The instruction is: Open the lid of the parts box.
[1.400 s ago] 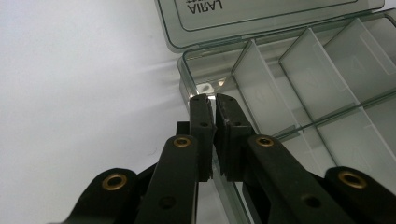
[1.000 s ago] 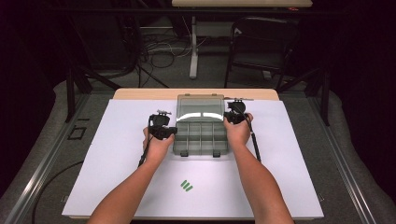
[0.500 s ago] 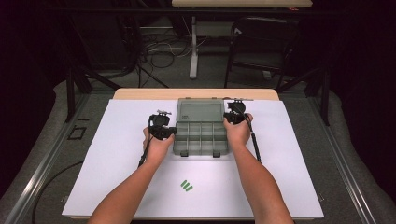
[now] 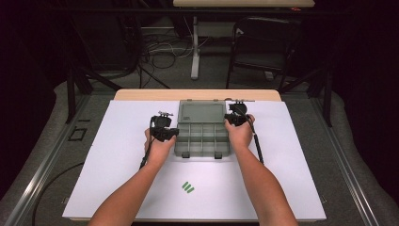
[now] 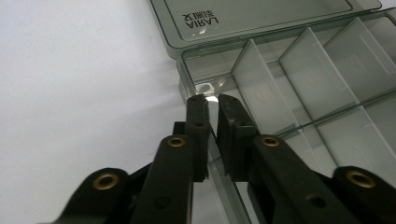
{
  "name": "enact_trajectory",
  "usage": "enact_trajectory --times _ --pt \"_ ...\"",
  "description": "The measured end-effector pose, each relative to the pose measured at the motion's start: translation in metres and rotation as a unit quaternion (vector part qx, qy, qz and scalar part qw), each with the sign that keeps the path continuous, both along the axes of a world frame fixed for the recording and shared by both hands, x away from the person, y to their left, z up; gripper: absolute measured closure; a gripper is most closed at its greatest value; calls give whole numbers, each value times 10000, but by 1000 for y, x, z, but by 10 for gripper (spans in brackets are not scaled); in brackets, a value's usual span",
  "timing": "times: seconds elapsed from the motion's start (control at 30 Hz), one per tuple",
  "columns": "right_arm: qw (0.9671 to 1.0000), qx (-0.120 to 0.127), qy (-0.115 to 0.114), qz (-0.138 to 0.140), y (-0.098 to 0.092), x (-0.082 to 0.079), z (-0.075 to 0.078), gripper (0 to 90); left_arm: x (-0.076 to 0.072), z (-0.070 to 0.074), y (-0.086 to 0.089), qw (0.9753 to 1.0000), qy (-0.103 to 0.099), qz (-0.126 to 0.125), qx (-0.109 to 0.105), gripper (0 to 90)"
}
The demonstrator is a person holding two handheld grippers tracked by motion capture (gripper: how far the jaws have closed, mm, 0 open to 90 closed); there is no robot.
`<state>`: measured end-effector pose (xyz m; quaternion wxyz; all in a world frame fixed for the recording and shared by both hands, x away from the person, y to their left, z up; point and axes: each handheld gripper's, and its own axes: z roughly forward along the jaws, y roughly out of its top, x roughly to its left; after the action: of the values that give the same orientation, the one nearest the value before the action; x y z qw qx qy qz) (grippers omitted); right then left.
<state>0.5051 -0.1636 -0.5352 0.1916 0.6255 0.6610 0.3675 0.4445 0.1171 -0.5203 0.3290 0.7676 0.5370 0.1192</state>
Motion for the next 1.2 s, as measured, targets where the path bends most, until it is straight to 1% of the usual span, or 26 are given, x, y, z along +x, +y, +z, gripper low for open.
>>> enact_trajectory --times 0.07,0.17,0.27,0.33,0.4,0.47,0.53,0.6,0.63,0.67,0.7,0.73,0.8,0.87,0.9,0.93,1.0,1.07,1.1,1.13,1.2 --pt "9999 -87 -66 107 1 -2 2 787 0 0 0 10000 -13 -20 21 794" --pt "9995 -176 -148 217 3 -6 6 748 -1 2 0 10000 -45 -51 -34 766" --pt "9991 -181 -213 321 3 -12 11 716 -3 6 1 9999 -77 -75 -72 731" --pt "9987 -197 -211 428 3 -17 14 692 -5 9 2 9998 -117 -116 -74 685" --pt "9983 -195 -193 518 3 -23 18 663 -7 12 5 9997 -170 -114 -128 647" --pt "9974 -268 -210 629 3 -27 22 636 -9 15 8 9994 -197 -163 -215 621" --pt "9966 -240 -288 732 2 -34 28 623 -11 17 10 9992 -255 -215 -234 587" --pt "9957 -230 -329 837 1 -40 32 606 -14 19 13 9989 -241 -270 -307 572" --pt "9950 -286 -340 891 1 -44 34 602 -15 20 14 9986 -245 -279 -366 560" --pt "9942 -352 -358 948 0 -47 35 602 -16 21 16 9985 -247 -315 -370 556" --pt "9936 -376 -380 999 0 -50 36 604 -19 22 18 9981 -285 -341 -420 546" --pt "9927 -341 -365 1095 -1 -55 38 620 -21 23 19 9980 -297 -359 -428 530" --pt "9912 -319 -333 1243 -2 -62 40 620 -25 26 20 9976 -411 -437 -333 485" --pt "9889 -424 -327 1384 -2 -69 42 614 -31 29 23 9971 -481 -475 -339 466" --pt "9880 -494 -304 1433 -2 -73 43 609 -35 31 24 9969 -483 -489 -377 457" --pt "9873 -471 -311 1486 -3 -80 45 598 -37 32 26 9967 -484 -500 -410 445" --pt "9860 -482 -379 1547 -5 -86 47 571 -42 35 28 9964 -491 -526 -446 421" --pt "9847 -460 -465 1614 -7 -96 50 542 -48 36 30 9961 -456 -604 -447 414" --pt "9839 -480 -498 1649 -8 -101 51 540 -52 36 32 9959 -411 -643 -489 411" --pt "9824 -515 -516 1718 -9 -107 53 533 -54 36 34 9958 -424 -658 -483 401" --pt "9798 -585 -596 1816 -9 -115 54 515 -61 36 38 9947 -417 -721 -607 399"
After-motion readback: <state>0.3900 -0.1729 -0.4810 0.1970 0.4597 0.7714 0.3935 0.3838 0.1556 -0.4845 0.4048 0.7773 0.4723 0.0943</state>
